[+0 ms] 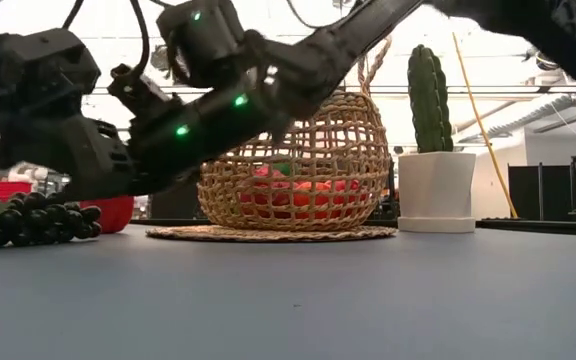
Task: Build produce basket
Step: Put the grapes into the basket
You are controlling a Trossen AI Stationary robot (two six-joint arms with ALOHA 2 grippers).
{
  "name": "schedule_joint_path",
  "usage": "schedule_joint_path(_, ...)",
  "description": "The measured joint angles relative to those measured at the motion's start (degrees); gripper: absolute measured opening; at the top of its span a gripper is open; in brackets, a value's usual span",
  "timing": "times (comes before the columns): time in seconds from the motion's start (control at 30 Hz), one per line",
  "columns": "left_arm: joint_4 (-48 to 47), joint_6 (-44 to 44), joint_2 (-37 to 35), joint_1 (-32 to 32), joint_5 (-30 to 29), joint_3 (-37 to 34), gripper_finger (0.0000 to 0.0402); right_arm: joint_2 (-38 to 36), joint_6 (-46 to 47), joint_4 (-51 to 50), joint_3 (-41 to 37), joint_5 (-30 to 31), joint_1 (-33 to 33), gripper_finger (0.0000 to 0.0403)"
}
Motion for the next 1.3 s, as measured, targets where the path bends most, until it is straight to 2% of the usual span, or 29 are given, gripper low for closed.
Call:
schedule_joint_path(0.07, 6.8, -0.3, 2.0, -0.7, 1.1, -2.3, 0.0118, -2.2, -0.5, -0.5, -3.0, 3.8, 1.1, 0.0249)
schedule_joint_path(0.17, 15.8, 1.9, 3.8, -1.4, 1.9, -4.3, 0.0101, -5.4, -1.5, 0.7, -7.9, 6.3, 2.2, 0.0249)
schedule_joint_path(0.27, 17.4, 2.6, 4.2, 0.4, 1.8, -3.4, 0.0076, -8.3, -1.9, 6.5, -13.2, 7.6, 2.4, 0.0249)
schedule_joint_path(0.37, 14.1, 4.1, 4.2, 5.1, 4.1, -1.7, 0.0047, -9.9, -0.4, 13.4, -18.1, 7.7, 1.9, 0.0249)
schedule_joint_path(0.43, 11.4, 5.3, 5.1, 10.0, 8.2, -0.7, 0.003, -9.9, 0.6, 15.7, -20.3, 7.7, 1.2, 0.0249)
schedule_joint_path(0.53, 8.1, 8.0, 6.5, 15.6, 18.3, 0.6, 0.001, -10.8, -1.4, 15.8, -22.6, 7.2, 0.5, 0.0249)
schedule_joint_path(0.6, 6.6, 9.7, 8.0, 17.0, 23.2, 2.1, 0.0004, -15.8, -3.8, 14.2, -24.4, 8.0, 0.0, 0.0249)
schedule_joint_path(0.67, 3.6, 10.8, 8.3, 17.5, 26.2, 4.7, 0.0003, -25.3, -6.0, 11.3, -26.3, 8.7, -0.4, 0.0249)
schedule_joint_path(0.7, -0.1, 11.2, 8.4, 17.4, 27.6, 5.8, 0.0004, -29.9, -6.6, 9.6, -27.5, 9.0, -0.5, 0.0249)
schedule_joint_path(0.77, -9.2, 11.3, 8.6, 16.1, 28.8, 7.7, 0.0004, -34.6, -6.5, 7.4, -30.1, 9.4, -0.7, 0.0249)
schedule_joint_path(0.87, -16.1, 12.8, 8.4, 14.6, 24.6, 11.1, 0.0005, -38.9, -2.9, 6.0, -37.0, 8.1, -0.4, 0.0249)
schedule_joint_path(0.93, -17.7, 13.2, 8.4, 14.4, 21.6, 11.2, 0.0005, -39.9, -2.5, 8.3, -42.6, 6.4, -0.1, 0.0249)
schedule_joint_path(1.03, -17.7, 13.1, 8.5, 14.2, 20.6, 10.5, 0.001, -42.8, -2.0, 20.5, -48.4, 0.9, 0.6, 0.0249)
schedule_joint_path(1.1, -19.0, 13.2, 8.5, 14.2, 20.6, 10.5, 0.0027, -43.9, -2.4, 26.5, -50.3, -1.7, 1.2, 0.0249)
schedule_joint_path(1.3, -22.5, 13.6, 8.3, 14.2, 23.4, 10.8, 0.013, -44.4, -4.8, 23.6, -53.4, -2.5, 2.5, 0.0249)
